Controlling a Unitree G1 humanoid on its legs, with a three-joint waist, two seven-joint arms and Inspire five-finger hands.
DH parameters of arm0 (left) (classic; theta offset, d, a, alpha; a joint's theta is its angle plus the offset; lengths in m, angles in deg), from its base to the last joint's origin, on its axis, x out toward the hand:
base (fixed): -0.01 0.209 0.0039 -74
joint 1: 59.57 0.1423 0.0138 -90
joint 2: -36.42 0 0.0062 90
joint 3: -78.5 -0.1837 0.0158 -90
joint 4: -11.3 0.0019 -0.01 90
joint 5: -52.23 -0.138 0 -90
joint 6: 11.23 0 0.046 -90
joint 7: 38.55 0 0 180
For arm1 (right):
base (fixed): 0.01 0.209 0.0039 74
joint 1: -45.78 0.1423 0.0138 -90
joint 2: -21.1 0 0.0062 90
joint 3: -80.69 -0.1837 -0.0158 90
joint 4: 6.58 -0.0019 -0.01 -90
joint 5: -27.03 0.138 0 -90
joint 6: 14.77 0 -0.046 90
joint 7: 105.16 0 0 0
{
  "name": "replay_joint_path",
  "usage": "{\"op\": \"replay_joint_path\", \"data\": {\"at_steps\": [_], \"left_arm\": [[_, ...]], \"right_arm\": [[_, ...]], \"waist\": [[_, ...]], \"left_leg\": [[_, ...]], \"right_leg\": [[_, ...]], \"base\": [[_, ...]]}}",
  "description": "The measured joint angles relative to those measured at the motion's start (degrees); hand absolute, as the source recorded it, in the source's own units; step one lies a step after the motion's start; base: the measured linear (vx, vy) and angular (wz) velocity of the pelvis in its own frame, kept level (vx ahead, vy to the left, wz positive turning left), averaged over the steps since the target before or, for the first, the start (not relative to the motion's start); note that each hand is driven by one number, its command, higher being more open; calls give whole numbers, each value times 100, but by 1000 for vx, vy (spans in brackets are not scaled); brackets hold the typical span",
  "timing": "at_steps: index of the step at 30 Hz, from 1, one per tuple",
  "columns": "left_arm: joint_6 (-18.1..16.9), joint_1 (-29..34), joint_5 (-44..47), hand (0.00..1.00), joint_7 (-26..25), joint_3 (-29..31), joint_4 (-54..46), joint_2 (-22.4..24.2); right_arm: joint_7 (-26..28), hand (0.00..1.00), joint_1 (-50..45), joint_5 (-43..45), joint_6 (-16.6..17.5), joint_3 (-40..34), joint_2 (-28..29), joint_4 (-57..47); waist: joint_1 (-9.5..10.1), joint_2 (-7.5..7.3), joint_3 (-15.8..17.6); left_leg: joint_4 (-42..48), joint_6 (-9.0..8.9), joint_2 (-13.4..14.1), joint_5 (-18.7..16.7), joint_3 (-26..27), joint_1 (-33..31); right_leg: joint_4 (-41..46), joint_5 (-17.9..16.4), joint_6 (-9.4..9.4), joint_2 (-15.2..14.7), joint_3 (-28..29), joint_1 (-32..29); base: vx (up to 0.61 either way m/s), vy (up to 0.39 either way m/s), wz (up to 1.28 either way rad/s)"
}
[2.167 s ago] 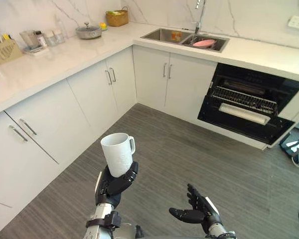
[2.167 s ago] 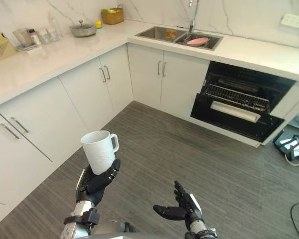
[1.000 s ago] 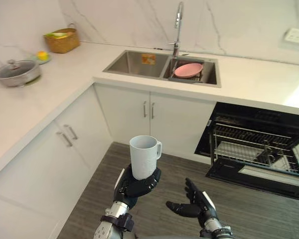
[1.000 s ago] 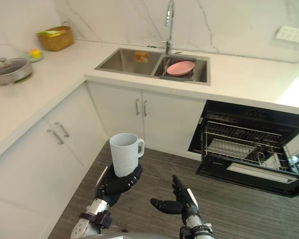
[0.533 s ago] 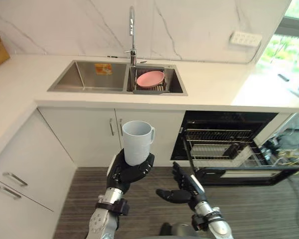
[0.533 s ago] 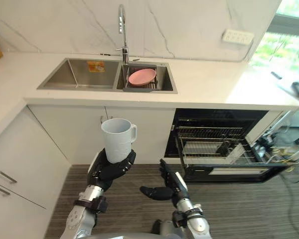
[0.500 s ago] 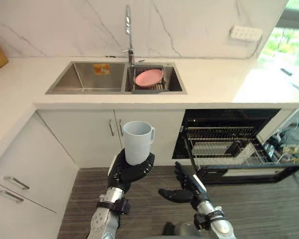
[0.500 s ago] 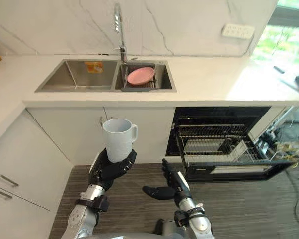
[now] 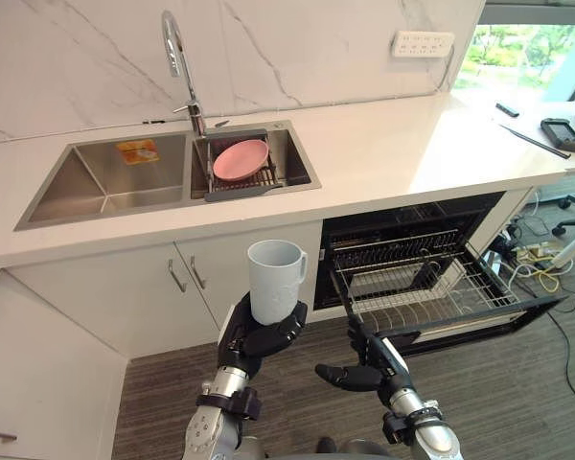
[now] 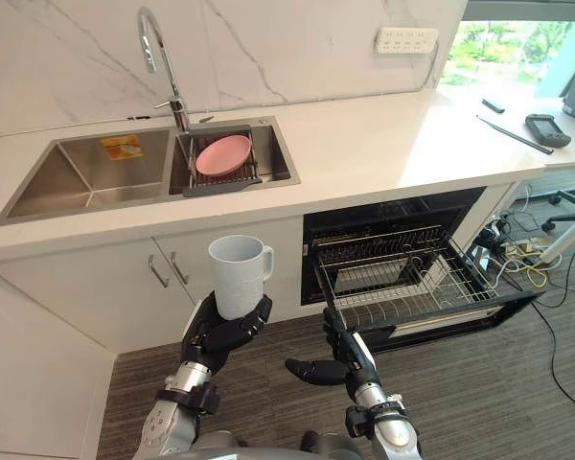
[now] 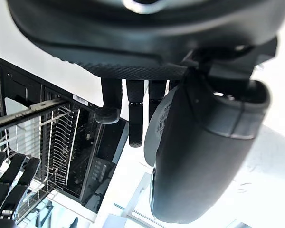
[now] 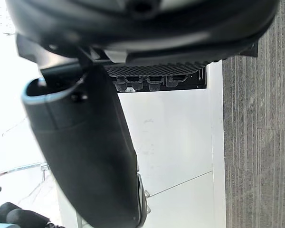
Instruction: Walk over to the sink, pick up the cup, carry it to the dishwasher, place the cup inside the dishwasher, then close the dishwasher door
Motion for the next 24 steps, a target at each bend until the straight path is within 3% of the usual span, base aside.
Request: {"op": "replay_joint_path", "data": {"at_steps": [7,12,14,16,18,21,22,23,24], "left_arm": [[-2,-28,3,0,-317,286,-119,37],[1,2,-2,0,-244,281,-502,51],[2,35,0,0,-243,280,-503,52],[-1,130,0,0,-258,287,-490,15],[-13,132,1,0,-321,298,-485,-33],[-17,15,1,0,-446,362,-480,-89],[-17,8,4,0,-522,365,-471,-152],[-19,-20,8,0,-530,393,-337,-181],[-19,-34,8,0,-531,390,-237,-146]], "right_arm": [[24,100,-9,-72,-60,33,145,-106],[-27,100,-97,-72,-63,36,137,-103],[-77,100,-131,-72,-62,33,124,-99],[-101,100,-125,-76,-55,37,125,-96],[-53,100,-113,-101,-26,46,124,-96],[60,100,-83,-99,74,36,108,-97],[132,100,-96,-99,75,36,108,-101],[214,100,-156,-97,117,39,39,-130],[224,100,-172,-96,127,37,15,-131]], "waist": [[99,13,8],[101,-45,-43],[27,-129,-48],[27,-126,-49],[-53,-131,-65],[-85,-169,-39],[-130,-270,-65],[-154,-261,-75],[-162,-216,-74]], "left_leg": [[-94,115,-195,-43,284,231],[-5,303,-293,-500,345,360],[-55,333,-386,-573,446,577],[-293,339,-408,-572,655,970],[-468,333,-377,-577,712,1195],[-331,148,-178,-727,726,1283],[-92,34,-146,-912,685,1276],[232,-66,-22,-1139,604,1285],[414,-61,79,-1155,570,1264]], "right_leg": [[30,-65,205,-136,421,-34],[902,-667,362,-177,656,-397],[1722,-847,401,-360,530,-644],[2681,-858,510,-650,36,-950],[2802,-1082,497,-881,-461,-1101],[2409,-1008,513,-1037,-776,-1374],[2062,-615,423,-1103,-774,-1355],[2059,-367,193,-1118,-839,-1255],[2011,-432,158,-1039,-892,-1155]], "base": [[143,92,-27],[49,46,-23],[58,17,-29],[88,46,-45],[101,3,-17],[151,-83,-4],[232,-178,8],[257,-209,9],[299,-289,9]]}}
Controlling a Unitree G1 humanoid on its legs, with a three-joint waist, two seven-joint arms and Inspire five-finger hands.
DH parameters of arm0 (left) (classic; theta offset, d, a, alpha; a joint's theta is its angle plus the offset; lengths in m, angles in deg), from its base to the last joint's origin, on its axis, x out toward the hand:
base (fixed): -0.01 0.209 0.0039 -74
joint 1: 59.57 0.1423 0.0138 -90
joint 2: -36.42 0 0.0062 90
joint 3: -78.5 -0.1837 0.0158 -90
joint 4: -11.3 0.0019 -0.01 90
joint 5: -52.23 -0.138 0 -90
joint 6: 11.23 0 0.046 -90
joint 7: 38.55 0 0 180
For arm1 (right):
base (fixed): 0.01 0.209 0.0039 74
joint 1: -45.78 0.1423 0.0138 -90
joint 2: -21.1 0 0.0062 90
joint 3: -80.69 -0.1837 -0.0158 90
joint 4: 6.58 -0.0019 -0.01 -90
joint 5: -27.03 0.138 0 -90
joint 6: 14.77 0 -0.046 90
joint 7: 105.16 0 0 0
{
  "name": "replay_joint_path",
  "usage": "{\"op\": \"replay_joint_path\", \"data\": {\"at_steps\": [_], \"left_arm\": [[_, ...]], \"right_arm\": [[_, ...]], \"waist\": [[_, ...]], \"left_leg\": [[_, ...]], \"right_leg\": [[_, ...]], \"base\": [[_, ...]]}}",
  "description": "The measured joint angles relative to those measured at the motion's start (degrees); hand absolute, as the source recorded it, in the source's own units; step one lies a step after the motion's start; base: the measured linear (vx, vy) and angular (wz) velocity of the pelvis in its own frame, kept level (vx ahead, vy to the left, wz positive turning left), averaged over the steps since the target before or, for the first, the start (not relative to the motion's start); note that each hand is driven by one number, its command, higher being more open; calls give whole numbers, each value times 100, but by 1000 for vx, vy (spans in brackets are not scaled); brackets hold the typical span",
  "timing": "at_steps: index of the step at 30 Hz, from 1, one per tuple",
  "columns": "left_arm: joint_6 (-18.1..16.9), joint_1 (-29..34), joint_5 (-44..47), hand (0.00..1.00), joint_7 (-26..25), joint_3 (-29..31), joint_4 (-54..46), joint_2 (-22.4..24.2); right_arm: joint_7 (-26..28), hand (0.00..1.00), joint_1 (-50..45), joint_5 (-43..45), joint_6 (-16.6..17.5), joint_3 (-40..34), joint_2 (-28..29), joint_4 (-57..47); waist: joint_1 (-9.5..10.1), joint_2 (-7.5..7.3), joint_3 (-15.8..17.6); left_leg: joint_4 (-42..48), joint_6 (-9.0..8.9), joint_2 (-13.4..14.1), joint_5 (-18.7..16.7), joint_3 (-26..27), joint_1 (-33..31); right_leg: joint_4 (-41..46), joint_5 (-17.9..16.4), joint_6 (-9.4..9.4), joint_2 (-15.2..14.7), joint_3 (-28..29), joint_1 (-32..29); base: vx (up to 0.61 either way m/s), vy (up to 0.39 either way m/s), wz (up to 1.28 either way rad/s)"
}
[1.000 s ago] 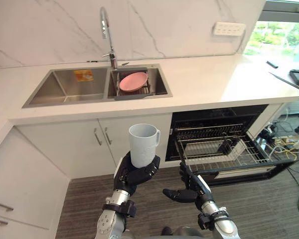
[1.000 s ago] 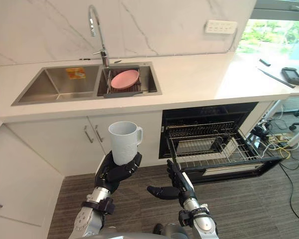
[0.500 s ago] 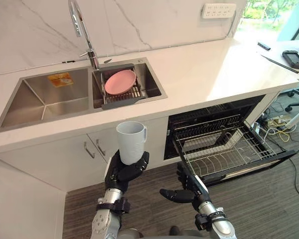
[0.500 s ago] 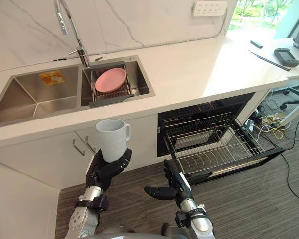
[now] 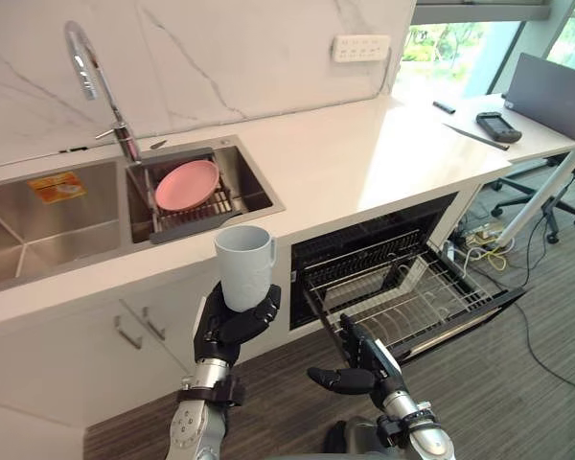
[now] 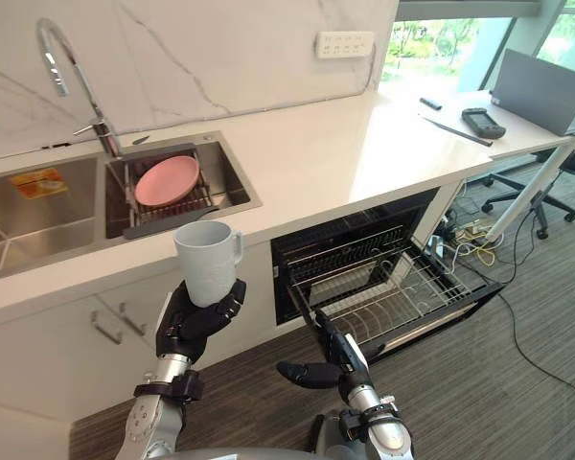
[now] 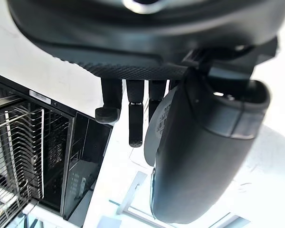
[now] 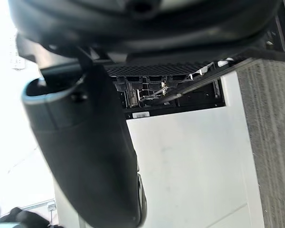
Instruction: Walk over to the sink, pick up the cup, carry it to the dishwasher, place the cup inside the dishwasher, then close the dishwasher door
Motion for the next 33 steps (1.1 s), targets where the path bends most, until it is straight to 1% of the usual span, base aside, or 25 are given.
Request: {"op": "replay_joint_path", "data": {"at_steps": [1,2,3,4,5,6,7,8,9,10,11,12,13,16,18,22,26,29,30,33], "left_arm": [[6,-26,-2,0,4,-9,146,37],[7,-28,-3,0,14,-21,180,62],[17,-24,-5,0,19,-25,198,118],[18,-14,-4,0,21,-24,202,179],[18,6,-3,0,37,-16,202,193],[18,14,-2,0,53,-5,201,194],[17,20,-2,0,59,-4,199,189],[15,47,-2,0,59,2,190,183],[13,69,-2,0,58,8,179,192],[14,75,-5,0,55,-12,158,249],[16,74,-6,0,53,-13,158,278],[26,49,-10,0,39,-23,154,284],[28,-36,-10,0,38,-43,161,270],[52,-209,-38,0,17,-257,146,247],[92,-186,-137,0,0,-450,166,190],[89,-196,-359,0,-14,-523,169,112],[89,-205,-361,0,-50,-405,236,41],[81,-204,-362,0,-62,-281,265,17],[-2,-152,-360,0,-53,-119,263,-56],[-2,-152,-359,0,-53,-119,263,-56]], "right_arm": [[-5,100,23,0,4,-5,-27,-7],[-13,100,50,1,3,-10,-51,-7],[-51,100,105,2,3,-25,-116,-24],[-87,100,118,1,1,-25,-151,-31],[-103,100,116,2,-6,-41,-187,-63],[-104,100,117,3,-7,-69,-202,-137],[-108,100,123,4,-7,-101,-196,-230],[-109,100,180,5,-6,-125,-169,-284],[-108,100,262,5,-7,-126,-161,-283],[-88,100,347,3,-7,-122,-186,-280],[-90,100,391,2,-16,-121,-160,-239],[-132,100,399,3,-76,-125,-60,-225],[-149,100,398,4,-87,-128,-14,-220],[-208,100,306,11,-126,-156,-8,-213],[-229,100,214,12,-144,-174,47,-205],[-258,100,191,37,-142,-172,185,-205],[-395,100,181,37,-140,-176,238,-202],[-467,100,169,38,-139,-184,248,-202],[-452,100,156,34,-138,-301,376,-222],[-452,100,156,34,-138,-301,376,-222]], "waist": [[0,63,35],[10,109,63],[48,225,136],[117,273,153],[207,257,152],[238,247,144],[256,218,153],[274,213,130],[303,217,107],[325,346,28],[345,371,-7],[302,393,-99],[223,347,-110],[175,312,-109],[170,294,-111],[153,276,-122],[107,247,-137],[102,186,-165],[95,87,-206],[95,86,-205]], "left_leg": [[666,8,191,5,-106,-215],[1123,52,327,31,-175,-406],[2218,156,652,218,-265,-885],[2753,137,816,301,-305,-1150],[2777,127,796,198,-357,-1330],[2551,133,689,67,-377,-1463],[2140,127,551,5,-394,-1558],[1403,98,323,26,-519,-1605],[790,66,163,161,-707,-1586],[115,-27,126,793,-841,-1585],[82,-37,131,955,-810,-1549],[-112,-9,87,977,-720,-1463],[-330,40,-16,1052,-699,-1385],[-815,135,-187,1214,-684,-1144],[-1069,140,-254,1326,-684,-904],[-1286,162,-273,1377,-710,-826],[-1505,156,-264,1513,-731,-824],[-1635,142,-245,1617,-698,-830],[-1822,145,-254,1745,-690,-801],[-1823,145,-254,1745,-690,-800]], "right_leg": [[-187,-73,-19,166,-90,201],[-314,-97,-44,277,-128,320],[-615,-110,-146,526,-173,572],[-818,-80,-197,669,-157,734],[-1018,-78,-202,727,-104,882],[-1156,-75,-207,734,-46,958],[-1311,-37,-214,733,35,1028],[-1502,72,-209,723,186,1105],[-1583,159,-181,711,307,1091],[-1610,180,-134,801,446,1044],[-1606,228,-60,828,548,1024],[-1634,245,-11,781,620,1029],[-1671,235,53,698,629,1024],[-1896,293,157,591,627,1163],[-2081,324,207,552,612,1380],[-2263,378,262,563,571,1462],[-2492,548,234,621,561,1463],[-2680,701,205,676,592,1465],[-2950,885,209,711,598,1527],[-2951,885,209,711,599,1527]], "base": [[222,-239,5],[217,-251,4],[116,-136,-6],[151,-123,-21],[151,-79,-31],[204,-60,-33],[229,-20,-39],[203,13,-54],[173,43,-75],[121,52,-73],[189,86,-62],[238,99,-28],[246,101,-8],[225,109,6],[110,58,6],[32,21,6],[-52,-13,1],[-58,-18,-6],[0,0,0],[0,0,0]]}}
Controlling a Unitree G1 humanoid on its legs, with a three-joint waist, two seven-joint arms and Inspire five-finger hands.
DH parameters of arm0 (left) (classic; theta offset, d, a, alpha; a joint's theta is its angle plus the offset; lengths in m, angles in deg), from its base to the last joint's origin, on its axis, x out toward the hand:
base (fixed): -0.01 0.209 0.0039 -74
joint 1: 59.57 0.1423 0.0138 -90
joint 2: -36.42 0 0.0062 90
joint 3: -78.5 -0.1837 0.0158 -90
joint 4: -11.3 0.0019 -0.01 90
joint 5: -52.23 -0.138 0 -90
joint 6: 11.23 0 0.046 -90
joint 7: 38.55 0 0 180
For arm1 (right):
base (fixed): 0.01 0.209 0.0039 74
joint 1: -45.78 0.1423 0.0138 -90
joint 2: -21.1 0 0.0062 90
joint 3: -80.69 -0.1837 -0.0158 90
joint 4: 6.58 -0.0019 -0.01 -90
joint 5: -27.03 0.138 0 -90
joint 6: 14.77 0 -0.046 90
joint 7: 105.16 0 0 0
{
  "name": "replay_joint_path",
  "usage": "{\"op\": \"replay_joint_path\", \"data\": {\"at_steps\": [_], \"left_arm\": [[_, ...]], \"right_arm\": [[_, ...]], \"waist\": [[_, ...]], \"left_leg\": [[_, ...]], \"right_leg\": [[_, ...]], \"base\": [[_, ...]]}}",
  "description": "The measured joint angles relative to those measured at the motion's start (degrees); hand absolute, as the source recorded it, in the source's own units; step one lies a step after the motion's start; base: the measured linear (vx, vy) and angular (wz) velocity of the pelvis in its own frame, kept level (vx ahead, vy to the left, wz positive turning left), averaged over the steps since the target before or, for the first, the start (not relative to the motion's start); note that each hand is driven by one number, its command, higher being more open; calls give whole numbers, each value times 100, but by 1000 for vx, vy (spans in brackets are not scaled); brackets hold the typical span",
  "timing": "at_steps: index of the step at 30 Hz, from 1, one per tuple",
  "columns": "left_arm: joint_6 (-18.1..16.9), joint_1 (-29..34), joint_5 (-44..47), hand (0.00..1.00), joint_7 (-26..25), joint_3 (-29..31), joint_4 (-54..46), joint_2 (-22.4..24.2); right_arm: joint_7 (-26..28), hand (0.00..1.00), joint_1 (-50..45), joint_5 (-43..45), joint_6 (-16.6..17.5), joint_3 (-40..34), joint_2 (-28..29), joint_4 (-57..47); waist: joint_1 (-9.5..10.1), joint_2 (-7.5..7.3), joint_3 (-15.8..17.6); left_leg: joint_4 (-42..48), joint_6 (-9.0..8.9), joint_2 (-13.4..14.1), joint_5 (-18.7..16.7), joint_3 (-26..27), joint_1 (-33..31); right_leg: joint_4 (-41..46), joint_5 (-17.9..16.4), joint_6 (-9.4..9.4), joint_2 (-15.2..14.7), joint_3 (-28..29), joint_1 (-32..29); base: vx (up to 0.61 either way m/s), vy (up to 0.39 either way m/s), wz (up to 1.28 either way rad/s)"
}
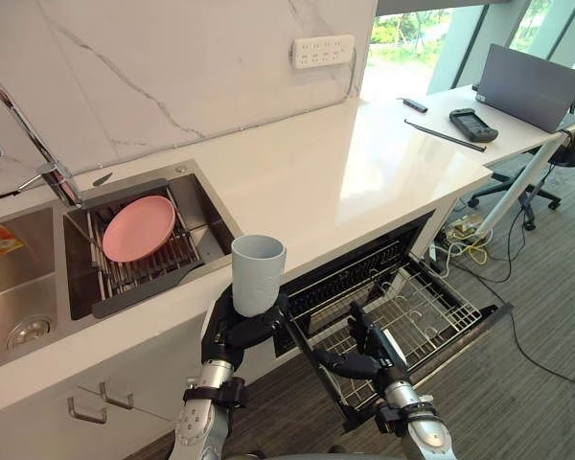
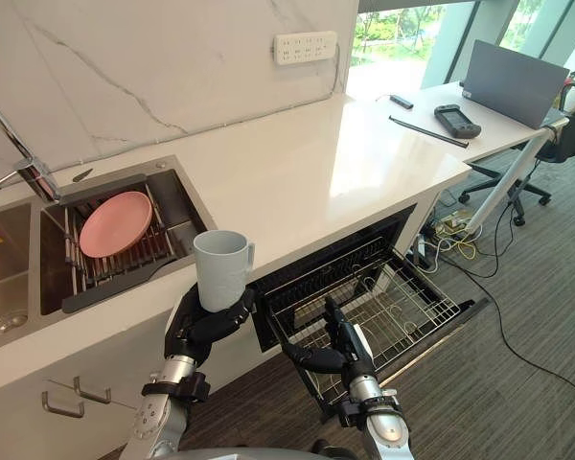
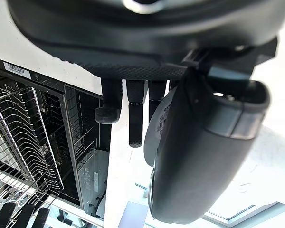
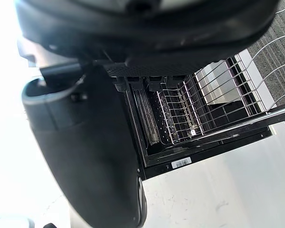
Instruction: Walk over to the sink, pick up the cup, carry it to the dishwasher, place the cup inside the dishwasher, then close the dishwasher door
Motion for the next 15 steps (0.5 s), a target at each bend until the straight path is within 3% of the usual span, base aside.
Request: {"op": "replay_joint_path", "data": {"at_steps": [10,15], "left_arm": [[-44,117,8,0,-7,113,0,-6],[-42,197,19,0,139,97,-149,13]], "right_arm": [[-56,100,-483,187,14,-57,4,-117],[-339,100,-710,500,92,-340,52,-1036]], "waist": [[-110,-18,6],[-182,-29,33]], "left_leg": [[-35,-61,92,-27,241,172],[-28,-108,128,-57,310,148]], "right_leg": [[-608,294,-35,141,114,342],[-619,307,-57,165,152,336]], "base": [[3,-10,-10],[-6,-11,-5]]}}
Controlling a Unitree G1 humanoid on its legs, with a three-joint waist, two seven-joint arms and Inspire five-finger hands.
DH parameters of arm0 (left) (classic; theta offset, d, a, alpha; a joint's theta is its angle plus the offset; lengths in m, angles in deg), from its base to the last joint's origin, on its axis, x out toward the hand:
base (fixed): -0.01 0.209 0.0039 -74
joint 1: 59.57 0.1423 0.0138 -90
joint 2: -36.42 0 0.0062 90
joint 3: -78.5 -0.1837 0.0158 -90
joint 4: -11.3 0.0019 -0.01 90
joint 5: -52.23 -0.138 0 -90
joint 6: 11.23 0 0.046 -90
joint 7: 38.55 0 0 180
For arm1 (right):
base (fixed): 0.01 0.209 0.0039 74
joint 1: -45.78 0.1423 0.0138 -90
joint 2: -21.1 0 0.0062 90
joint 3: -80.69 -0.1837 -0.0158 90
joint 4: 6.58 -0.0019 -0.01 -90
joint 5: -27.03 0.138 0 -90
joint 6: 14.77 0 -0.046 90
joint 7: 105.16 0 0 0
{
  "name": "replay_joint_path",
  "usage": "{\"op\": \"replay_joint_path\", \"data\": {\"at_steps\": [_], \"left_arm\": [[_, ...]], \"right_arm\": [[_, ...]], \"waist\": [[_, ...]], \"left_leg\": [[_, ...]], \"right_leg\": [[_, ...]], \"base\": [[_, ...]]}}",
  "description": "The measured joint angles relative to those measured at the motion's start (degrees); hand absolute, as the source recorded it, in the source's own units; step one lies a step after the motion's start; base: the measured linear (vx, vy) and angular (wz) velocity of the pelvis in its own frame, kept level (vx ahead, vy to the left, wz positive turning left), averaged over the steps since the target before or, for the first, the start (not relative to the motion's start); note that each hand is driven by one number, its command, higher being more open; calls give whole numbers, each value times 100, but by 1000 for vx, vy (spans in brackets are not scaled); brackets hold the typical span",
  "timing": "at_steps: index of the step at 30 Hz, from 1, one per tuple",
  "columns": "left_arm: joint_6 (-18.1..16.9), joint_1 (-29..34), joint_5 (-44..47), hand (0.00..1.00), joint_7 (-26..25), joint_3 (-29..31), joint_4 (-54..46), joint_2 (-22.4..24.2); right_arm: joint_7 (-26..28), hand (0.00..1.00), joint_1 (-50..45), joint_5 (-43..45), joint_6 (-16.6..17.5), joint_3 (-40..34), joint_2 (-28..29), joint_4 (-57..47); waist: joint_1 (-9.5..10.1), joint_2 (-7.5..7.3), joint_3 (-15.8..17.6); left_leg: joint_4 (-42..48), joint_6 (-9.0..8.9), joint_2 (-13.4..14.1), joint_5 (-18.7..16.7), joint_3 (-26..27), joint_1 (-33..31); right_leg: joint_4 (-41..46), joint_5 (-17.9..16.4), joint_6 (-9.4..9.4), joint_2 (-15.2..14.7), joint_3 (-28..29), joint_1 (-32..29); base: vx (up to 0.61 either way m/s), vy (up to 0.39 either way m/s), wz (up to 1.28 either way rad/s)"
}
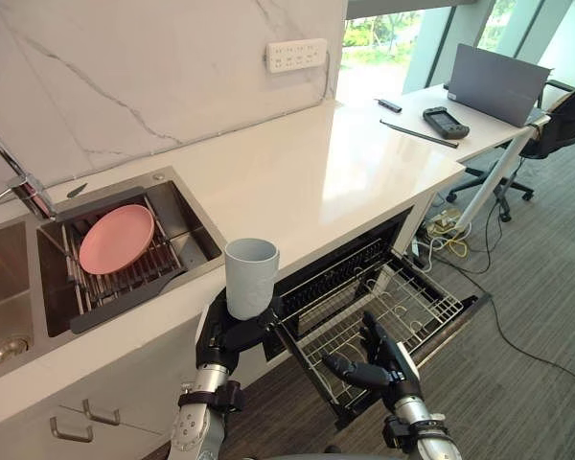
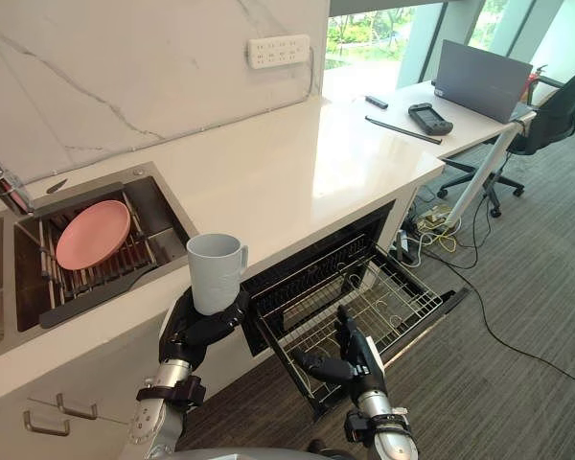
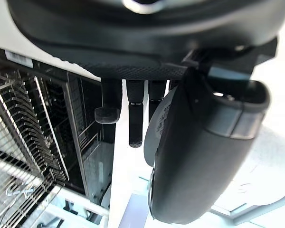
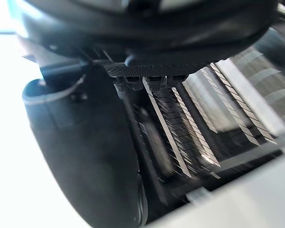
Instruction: Walk over to the sink, pick up the cup, carry it to the dishwasher, place the cup inside the dishwasher, then close the dishwasher door
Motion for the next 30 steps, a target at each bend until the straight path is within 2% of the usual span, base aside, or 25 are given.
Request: {"op": "replay_joint_path", "data": {"at_steps": [5,11,13,21,24,30], "left_arm": [[-1,68,-9,0,96,-3,-292,10],[-21,66,-39,0,69,-106,-408,30],[-21,66,-142,0,54,-121,-409,39],[-13,62,-358,0,-64,-234,-532,69],[-9,25,-569,0,-95,-316,-666,87],[103,-89,-878,0,-324,-575,-667,92]], "right_arm": [[-96,100,-2,261,210,-204,58,-459],[45,100,-6,439,218,-155,171,-958],[166,100,-8,518,219,-156,170,-1147],[1219,100,3,938,228,90,58,-1737],[1372,100,96,942,227,426,-29,-1854],[1350,100,484,942,227,753,-35,-1882]], "waist": [[15,-3,1],[21,2,-2],[20,6,-4],[22,52,-67],[39,51,-153],[46,49,-186]], "left_leg": [[19,12,-13,-5,-19,16],[66,10,-12,-32,-17,70],[124,14,-6,-61,-3,69],[264,12,17,-145,24,77],[268,9,26,-146,23,75],[289,8,29,-147,17,86]], "right_leg": [[1,-1,2,-15,-28,35],[5,-6,7,-17,-25,87],[12,-7,8,-16,-11,98],[9,-6,7,-3,23,155],[-3,-3,5,6,20,162],[-5,-1,3,8,15,184]], "base": [[6,5,1],[0,0,0],[-21,3,-4],[-4,0,-1],[0,0,0],[0,0,0]]}}
